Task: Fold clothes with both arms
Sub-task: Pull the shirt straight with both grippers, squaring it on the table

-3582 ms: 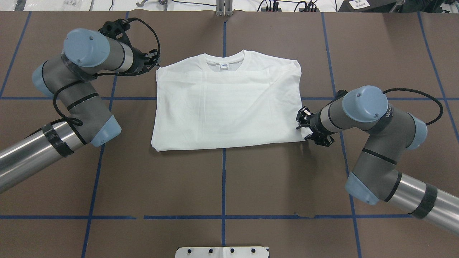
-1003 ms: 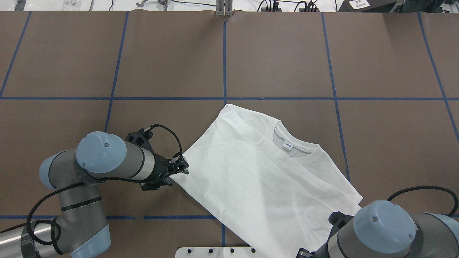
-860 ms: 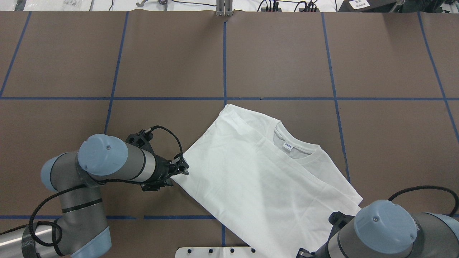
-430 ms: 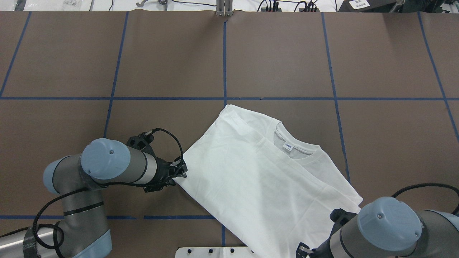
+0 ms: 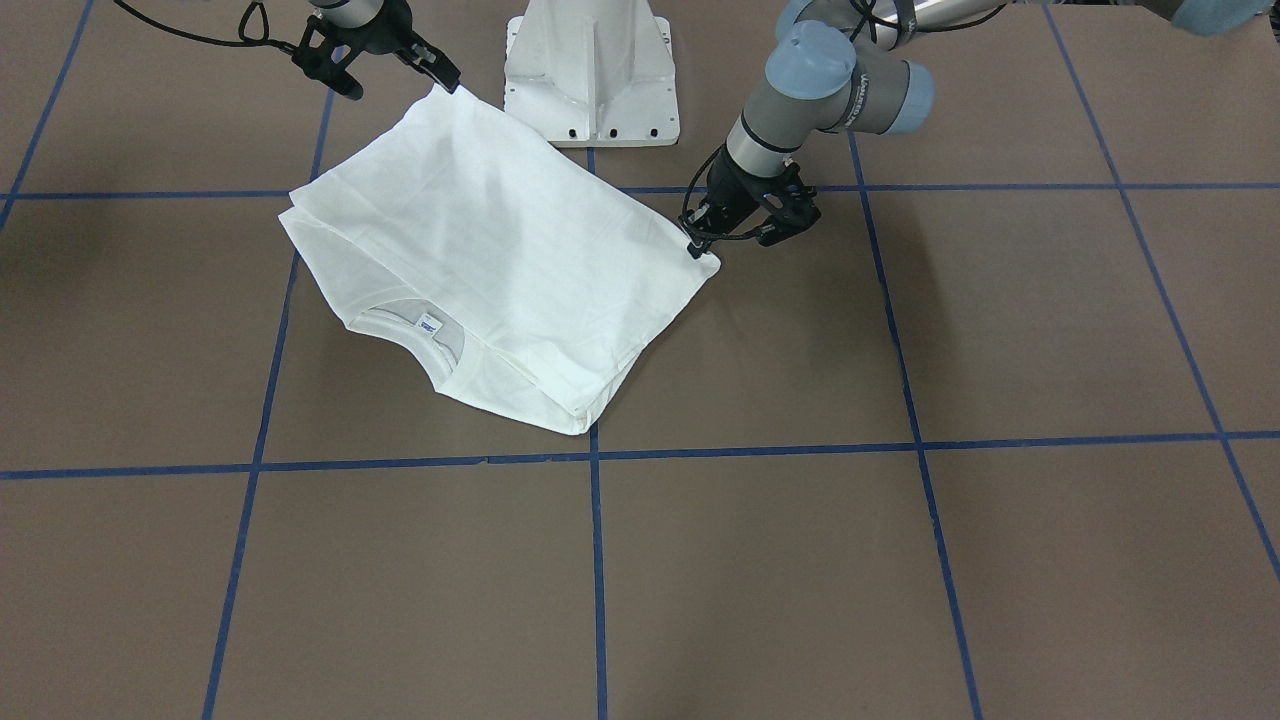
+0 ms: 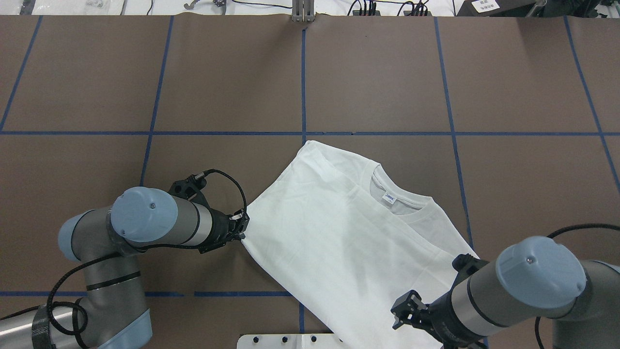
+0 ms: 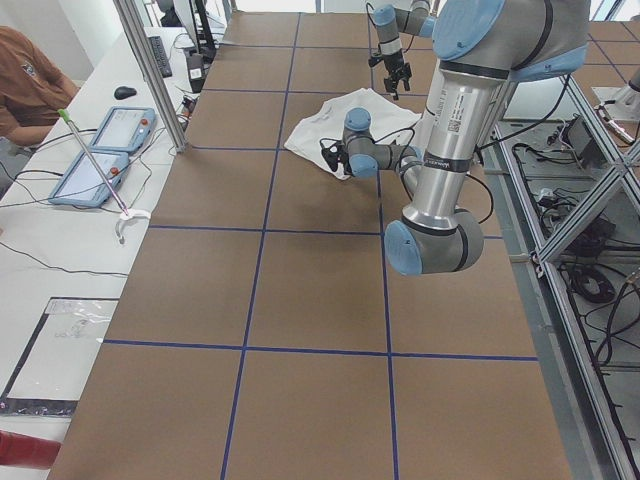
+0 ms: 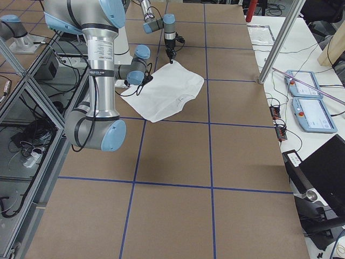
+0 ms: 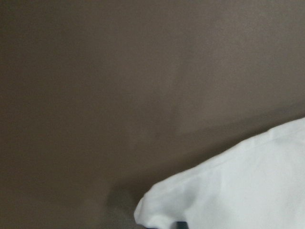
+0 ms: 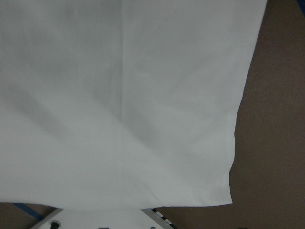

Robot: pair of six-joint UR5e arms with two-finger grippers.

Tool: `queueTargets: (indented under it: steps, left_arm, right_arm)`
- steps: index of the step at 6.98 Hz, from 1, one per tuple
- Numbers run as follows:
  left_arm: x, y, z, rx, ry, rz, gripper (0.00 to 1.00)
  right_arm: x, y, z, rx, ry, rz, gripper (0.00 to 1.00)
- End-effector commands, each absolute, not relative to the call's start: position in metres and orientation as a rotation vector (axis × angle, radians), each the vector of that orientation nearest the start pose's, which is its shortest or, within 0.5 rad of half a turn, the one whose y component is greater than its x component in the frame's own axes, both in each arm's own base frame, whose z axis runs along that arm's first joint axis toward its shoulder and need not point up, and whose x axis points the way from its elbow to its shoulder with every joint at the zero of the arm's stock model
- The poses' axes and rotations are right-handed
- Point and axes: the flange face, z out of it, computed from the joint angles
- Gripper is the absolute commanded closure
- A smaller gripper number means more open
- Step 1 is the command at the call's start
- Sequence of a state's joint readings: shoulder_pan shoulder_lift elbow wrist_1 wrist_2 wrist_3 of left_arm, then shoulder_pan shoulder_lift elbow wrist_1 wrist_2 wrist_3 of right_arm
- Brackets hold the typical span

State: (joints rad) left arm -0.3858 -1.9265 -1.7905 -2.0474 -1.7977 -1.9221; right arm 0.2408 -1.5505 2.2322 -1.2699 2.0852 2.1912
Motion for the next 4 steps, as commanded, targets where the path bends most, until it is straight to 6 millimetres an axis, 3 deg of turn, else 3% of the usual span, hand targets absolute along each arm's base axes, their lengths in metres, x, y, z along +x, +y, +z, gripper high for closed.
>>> queueTargets:
  steps: [1,2,3,4]
  left_arm:
    - [0.499,-0.382,0.3,-0.029,1.05,-0.516,1.0]
    - [0.473,-0.424,0.297,0.059,1.055,-0.5,1.0]
    - [0.462,-0.478,0.286,0.137,1.048,-0.512,1.0]
    - [0.468,-0.528,0.276,0.159,1.03,-0.56,1.0]
  right_arm:
    - [-0.383,-0.247,0.288,-0.591,-0.952,0.636,0.0]
    - [-0.377,-0.262,0.282,-0.574,-0.977,0.664,0.0]
    - [-0.372,-0.278,0.284,-0.543,-0.989,0.691,0.0]
    - [-0.377,-0.306,0.287,-0.496,-1.003,0.707,0.0]
